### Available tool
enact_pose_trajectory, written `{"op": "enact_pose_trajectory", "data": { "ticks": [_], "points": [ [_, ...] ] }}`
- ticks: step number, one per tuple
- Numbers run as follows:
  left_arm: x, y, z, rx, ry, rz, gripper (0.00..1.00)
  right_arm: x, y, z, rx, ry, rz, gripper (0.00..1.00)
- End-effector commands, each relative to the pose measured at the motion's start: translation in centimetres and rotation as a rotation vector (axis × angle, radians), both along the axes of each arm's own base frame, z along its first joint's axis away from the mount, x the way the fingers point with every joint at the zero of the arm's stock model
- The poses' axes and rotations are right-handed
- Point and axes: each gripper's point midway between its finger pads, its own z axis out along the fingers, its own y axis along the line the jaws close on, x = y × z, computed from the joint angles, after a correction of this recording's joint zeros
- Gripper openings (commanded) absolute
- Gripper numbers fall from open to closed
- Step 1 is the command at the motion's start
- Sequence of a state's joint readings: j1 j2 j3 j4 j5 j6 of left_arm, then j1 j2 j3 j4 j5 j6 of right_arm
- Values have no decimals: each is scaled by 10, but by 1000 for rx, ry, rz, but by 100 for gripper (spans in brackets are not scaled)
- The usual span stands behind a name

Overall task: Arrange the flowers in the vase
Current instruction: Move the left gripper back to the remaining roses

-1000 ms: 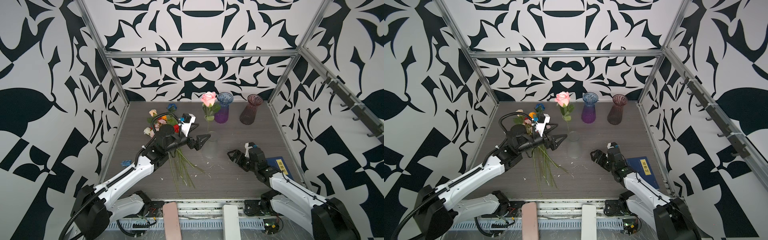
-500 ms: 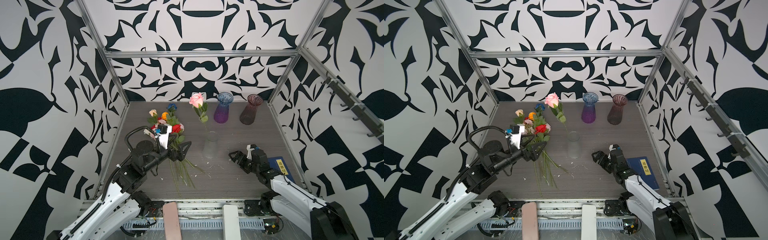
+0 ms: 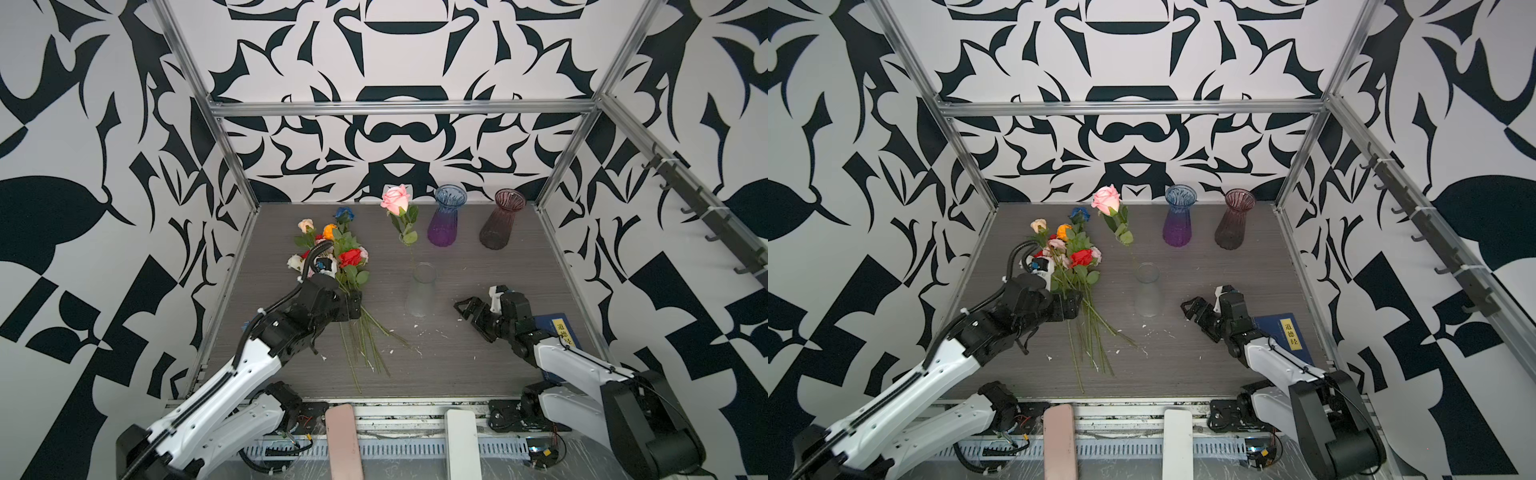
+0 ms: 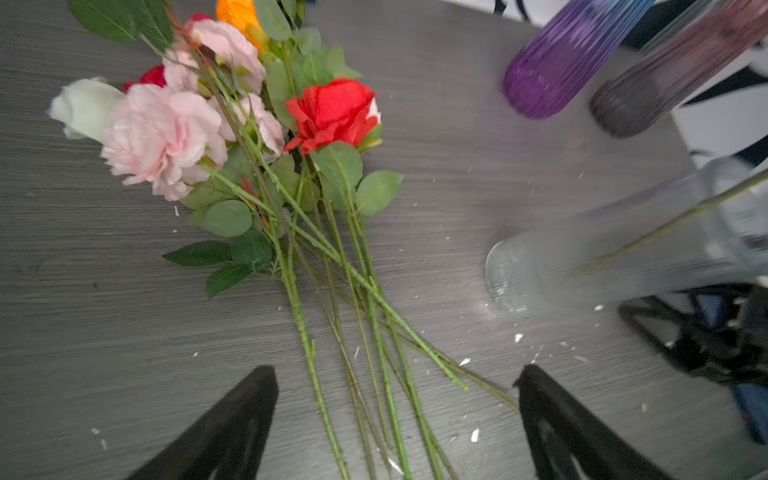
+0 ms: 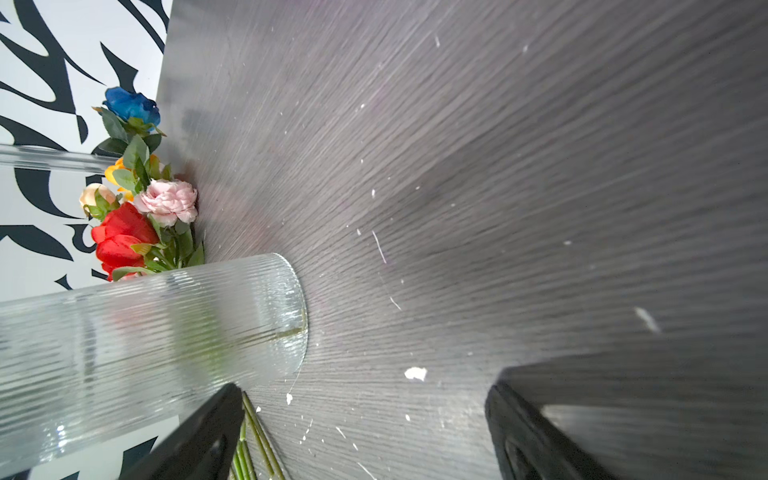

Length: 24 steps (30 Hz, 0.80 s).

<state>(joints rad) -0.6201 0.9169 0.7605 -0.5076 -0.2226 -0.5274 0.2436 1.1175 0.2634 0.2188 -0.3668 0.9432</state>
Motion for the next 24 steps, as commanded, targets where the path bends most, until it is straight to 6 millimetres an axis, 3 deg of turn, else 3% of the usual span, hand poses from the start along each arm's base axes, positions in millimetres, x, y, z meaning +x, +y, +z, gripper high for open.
{"op": "enact_pose_trajectory", "data": {
  "ticks": [1, 6, 9, 13, 15, 18, 24],
  "points": [
    [24, -6, 1, -98, 54, -20, 78, 4, 1, 1, -13, 12, 12, 95],
    [63, 39, -38, -250, 131, 183, 74, 8, -2, -3, -33, 34, -7, 94],
    [81, 61, -54, -310, 167, 272, 66, 8, -6, -4, -40, 39, -35, 93],
    [101, 62, -63, -354, 193, 232, 45, 7, -17, -4, -63, 29, -97, 92],
    [109, 63, -64, -357, 203, 224, 41, 8, -19, -4, -72, 32, -111, 90],
    [116, 62, -65, -364, 217, 215, 28, 11, -17, -8, -78, 54, -96, 84],
    [119, 55, -94, -413, 301, 233, 27, 19, -11, -18, -106, 126, -55, 80]
  ]
}}
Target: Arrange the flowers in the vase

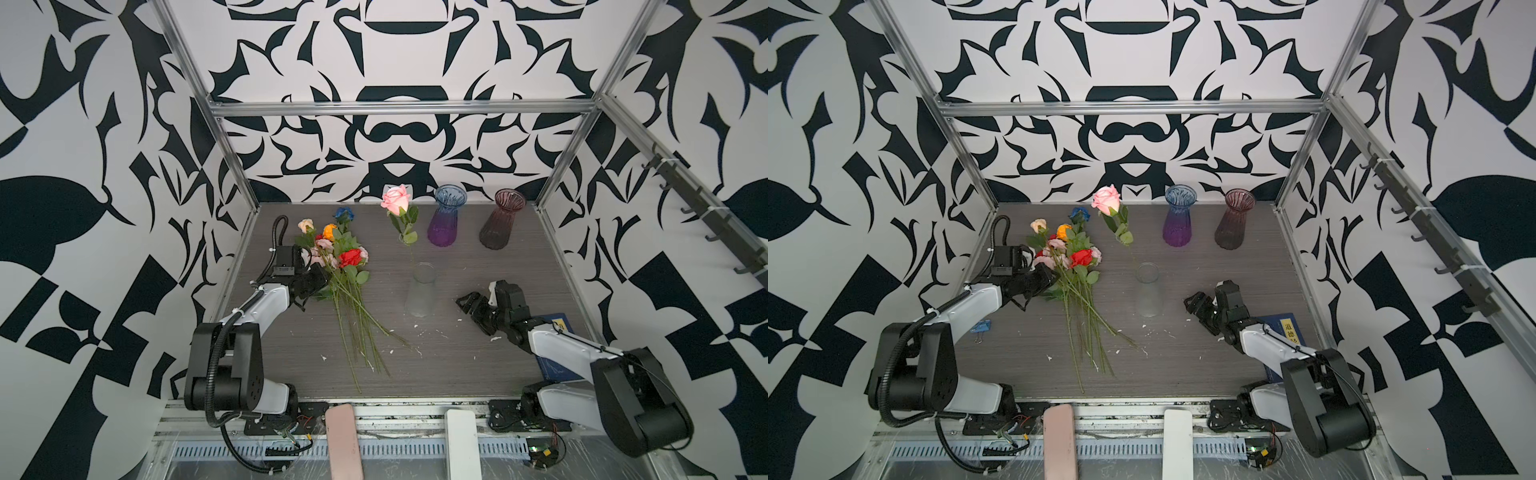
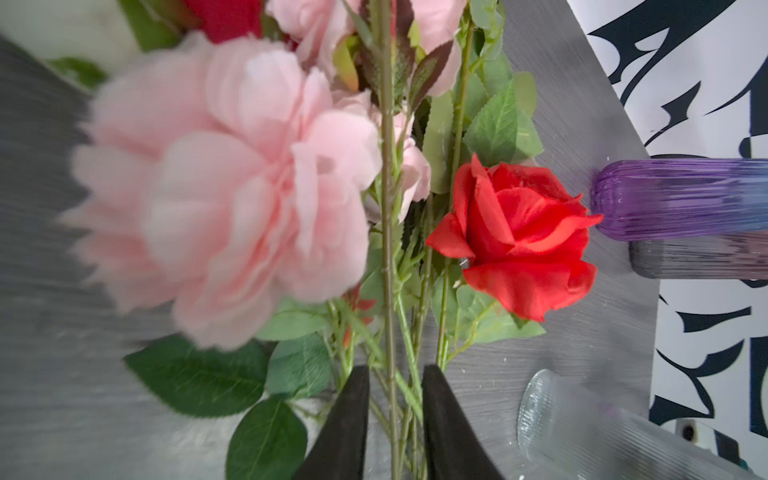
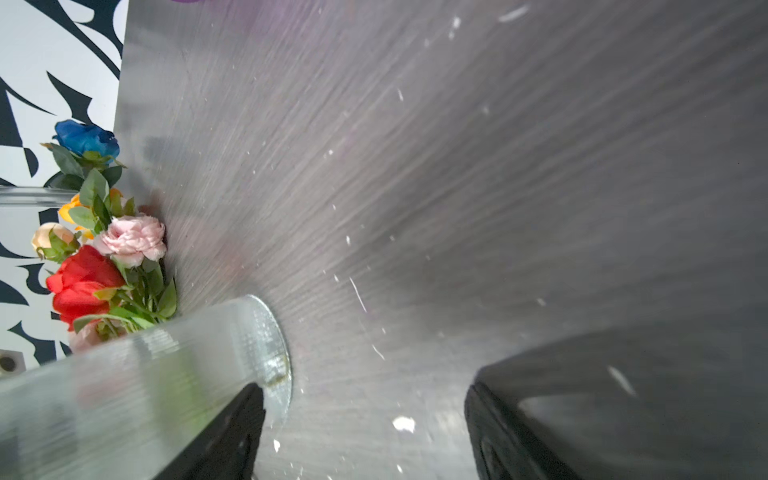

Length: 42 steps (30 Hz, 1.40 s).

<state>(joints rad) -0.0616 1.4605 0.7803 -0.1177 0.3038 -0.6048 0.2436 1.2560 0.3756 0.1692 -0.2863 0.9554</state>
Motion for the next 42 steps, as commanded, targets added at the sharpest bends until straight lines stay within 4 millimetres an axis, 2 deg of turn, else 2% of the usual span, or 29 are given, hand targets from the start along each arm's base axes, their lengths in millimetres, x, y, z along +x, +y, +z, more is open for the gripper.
{"op": "enact_pose_trajectory", "data": {
  "ticks": [1, 8, 11, 12, 27, 30, 32, 35, 38, 42],
  "points": [
    [7, -8, -10, -63, 28, -9, 26, -4, -3, -12, -40, 69, 14, 80],
    [13, -11, -30, -90, 83, 7, 23, -4, -2, -13, -45, 72, 24, 80],
    [16, -11, -29, -92, 81, 7, 10, -3, -2, -13, -45, 72, 25, 80],
    [16, -11, -28, -91, 80, 7, 8, -3, -1, -13, -44, 73, 26, 79],
    [0, -17, -1, -154, 47, 9, 10, -2, -1, -13, -43, 75, 29, 79],
    [1, -18, 3, -155, 43, 5, 20, -3, -1, -13, -43, 74, 31, 78],
    [2, -20, 2, -167, 51, -6, 20, -3, -1, -13, -44, 73, 30, 78],
    [3, -24, -1, -192, 62, -15, 12, -3, -1, -12, -43, 72, 30, 79],
    [4, -28, -6, -225, 74, -19, 0, -3, 0, -13, -42, 76, 33, 78],
    [4, -29, -8, -239, 77, -11, 0, -3, 0, -13, -42, 77, 36, 79]
  ]
}}
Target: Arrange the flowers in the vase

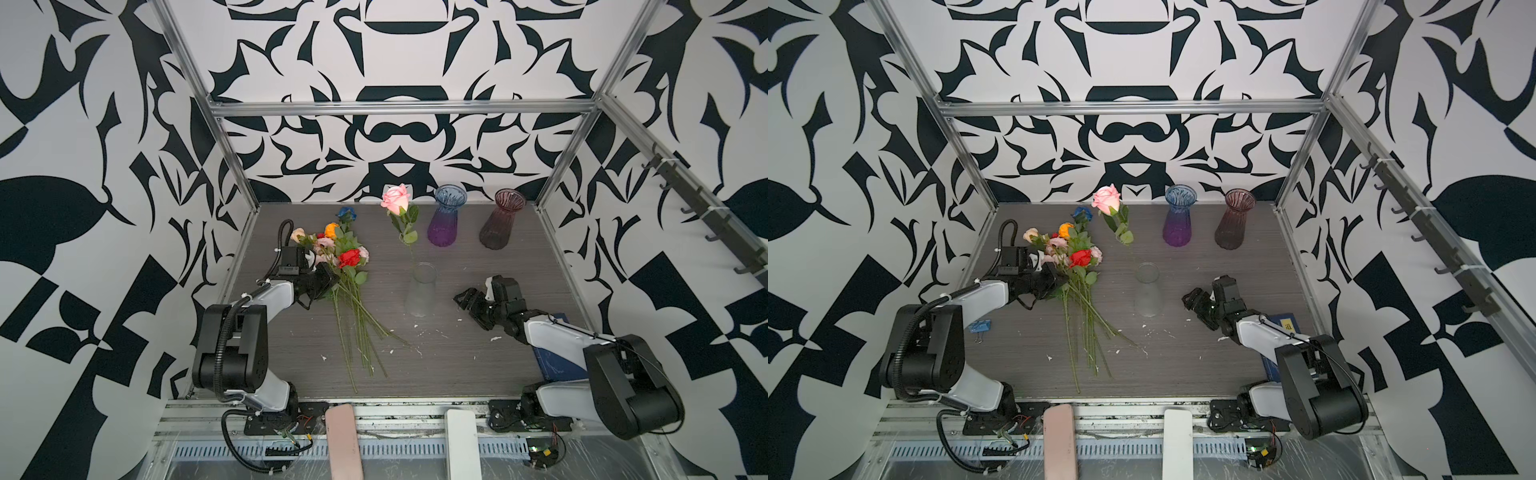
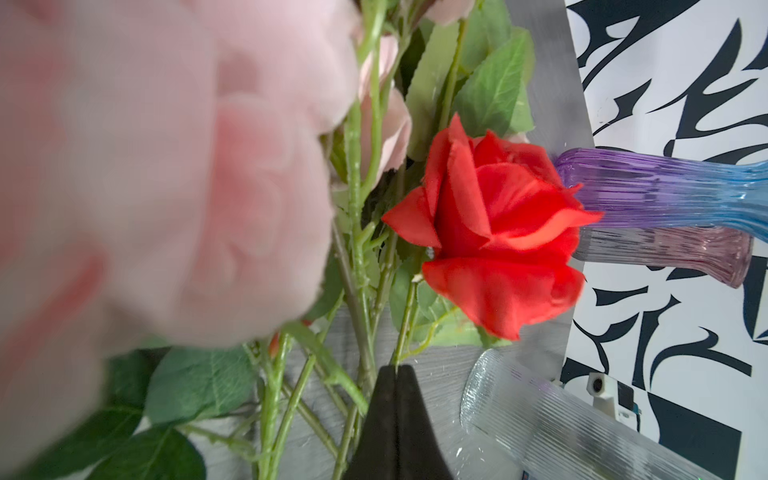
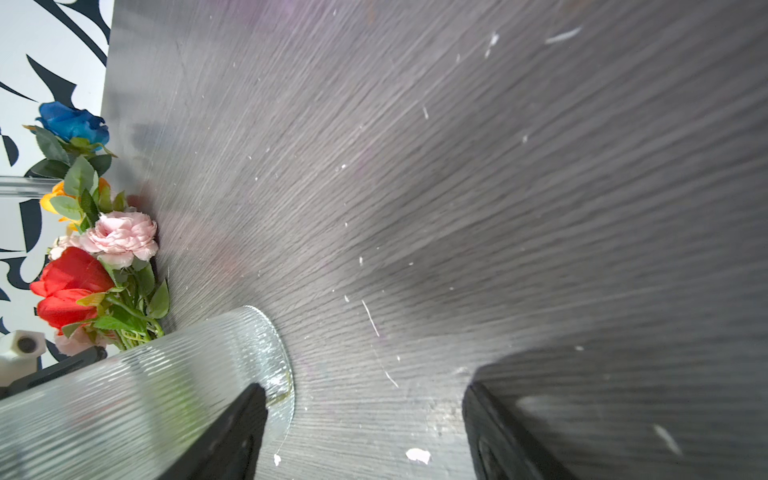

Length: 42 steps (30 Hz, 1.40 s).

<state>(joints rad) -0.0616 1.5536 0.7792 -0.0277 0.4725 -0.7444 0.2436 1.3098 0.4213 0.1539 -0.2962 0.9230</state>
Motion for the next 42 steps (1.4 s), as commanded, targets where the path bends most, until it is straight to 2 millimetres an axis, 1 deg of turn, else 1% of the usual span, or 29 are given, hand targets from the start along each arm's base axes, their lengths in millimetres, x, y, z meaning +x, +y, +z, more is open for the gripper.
{"op": "enact_pose_trajectory", "data": {
  "ticks": [1, 3, 4, 7, 12, 20, 28, 32, 35, 42],
  "points": [
    [0, -3, 2, -33, -2, 1, 1, -10, -3, -13, -26, 68, 6, 78],
    [0, -2, 2, -30, 7, 6, 19, -10, -3, -13, -26, 69, 6, 78],
    [0, -2, 1, -30, 14, 5, 25, -10, -3, -12, -26, 67, 7, 79],
    [2, -3, 0, -31, 20, -4, 26, -10, -3, -12, -25, 67, 8, 79],
    [7, -3, -5, -27, 25, -9, 24, -10, -3, -12, -24, 67, 9, 79],
    [8, 2, -18, 16, 44, -3, 24, -10, -3, -12, -24, 67, 10, 79],
    [12, -1, -29, 11, 81, -26, 24, -10, -2, -12, -23, 68, 11, 78],
    [10, 2, -36, 30, 104, -17, 24, -10, -2, -13, -24, 68, 11, 78],
    [8, 5, -42, 44, 135, 0, 27, -10, -2, -13, -23, 69, 10, 78],
    [8, 7, -40, 41, 135, 11, 27, -10, -2, -12, -22, 66, 13, 78]
  ]
}}
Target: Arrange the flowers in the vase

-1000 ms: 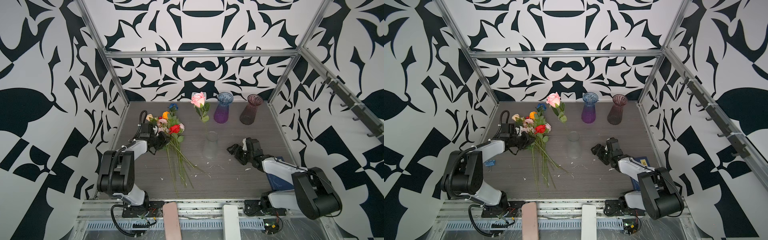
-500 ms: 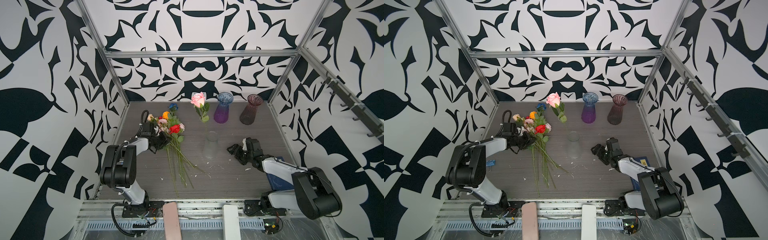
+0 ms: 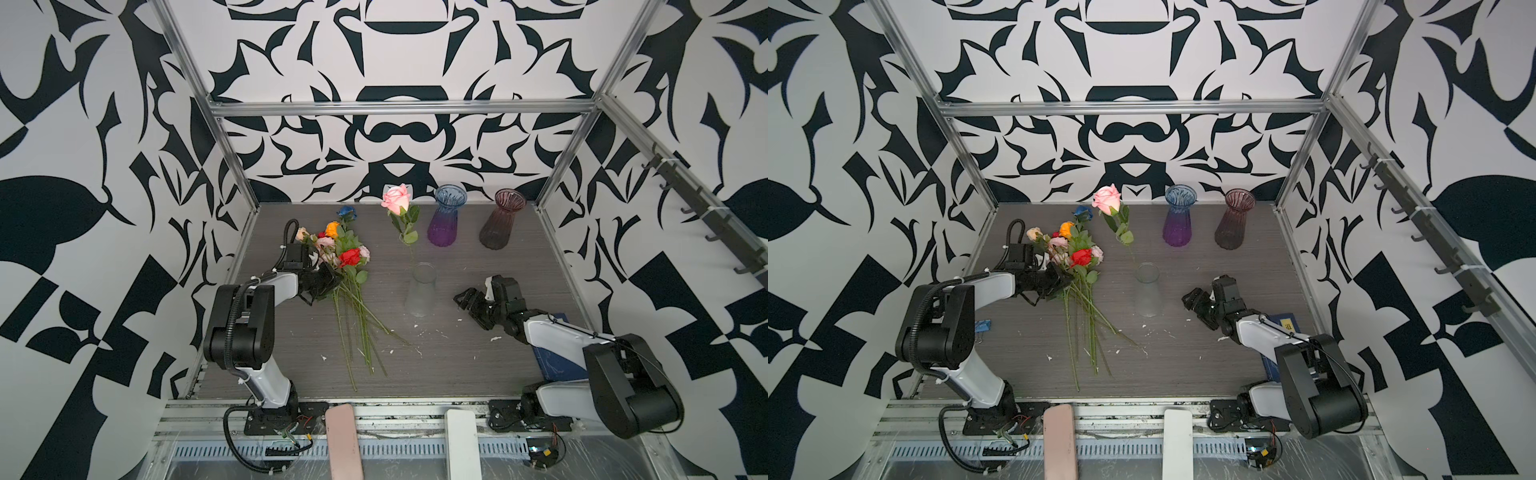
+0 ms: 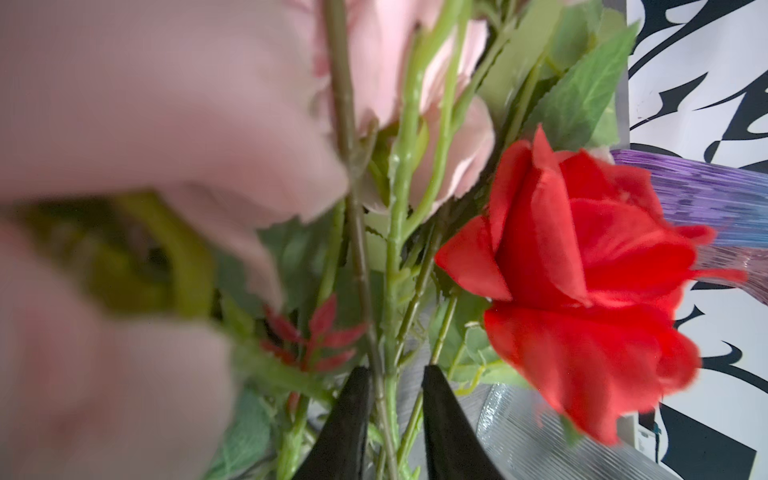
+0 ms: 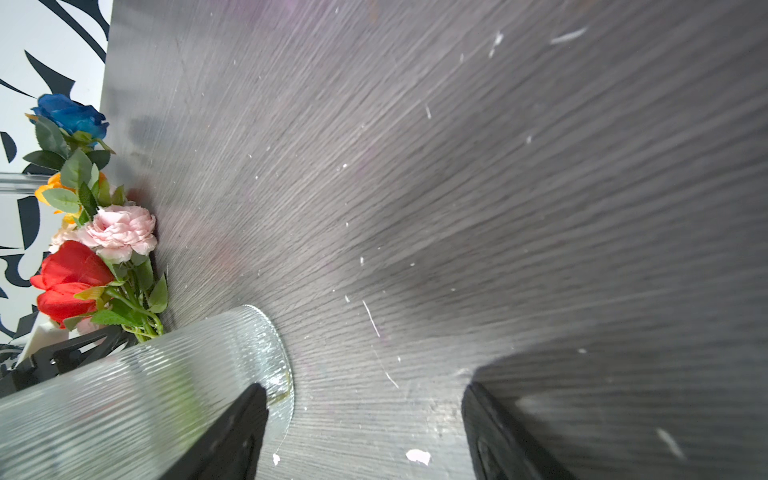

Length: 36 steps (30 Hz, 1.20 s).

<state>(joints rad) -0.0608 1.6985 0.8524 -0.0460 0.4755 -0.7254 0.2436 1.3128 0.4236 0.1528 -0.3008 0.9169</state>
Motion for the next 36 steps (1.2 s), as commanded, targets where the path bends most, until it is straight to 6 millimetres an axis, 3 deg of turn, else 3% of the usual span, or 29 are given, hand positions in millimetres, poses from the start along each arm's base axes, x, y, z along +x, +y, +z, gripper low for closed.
{"op": "enact_pose_trajectory", "data": {
  "ticks": [1, 6, 11, 15, 26, 30, 34, 36],
  "points": [
    [-6, 8, -10, 34, 60, 26, 28, -10, -3, -12, -22, 64, 5, 78],
    [-9, 15, -8, 75, 80, 40, 42, -10, -3, -12, -21, 64, 5, 78],
    [-7, 13, -3, 62, 59, 44, 31, -10, -3, -12, -20, 62, 6, 78],
    [-4, 10, 4, 32, 40, 53, 29, -10, -3, -12, -20, 62, 6, 78],
    [1, 14, 53, 46, -58, 60, 16, -10, -3, -11, -19, 59, 6, 78],
    [2, 16, 65, 65, -91, 58, 1, -10, -3, -11, -19, 60, 6, 78],
    [2, 17, 63, 75, -82, 54, 2, -10, -3, -11, -19, 58, 6, 78],
    [1, 17, 59, 76, -69, 53, 13, -10, -3, -11, -20, 57, 5, 78]
  ]
}}
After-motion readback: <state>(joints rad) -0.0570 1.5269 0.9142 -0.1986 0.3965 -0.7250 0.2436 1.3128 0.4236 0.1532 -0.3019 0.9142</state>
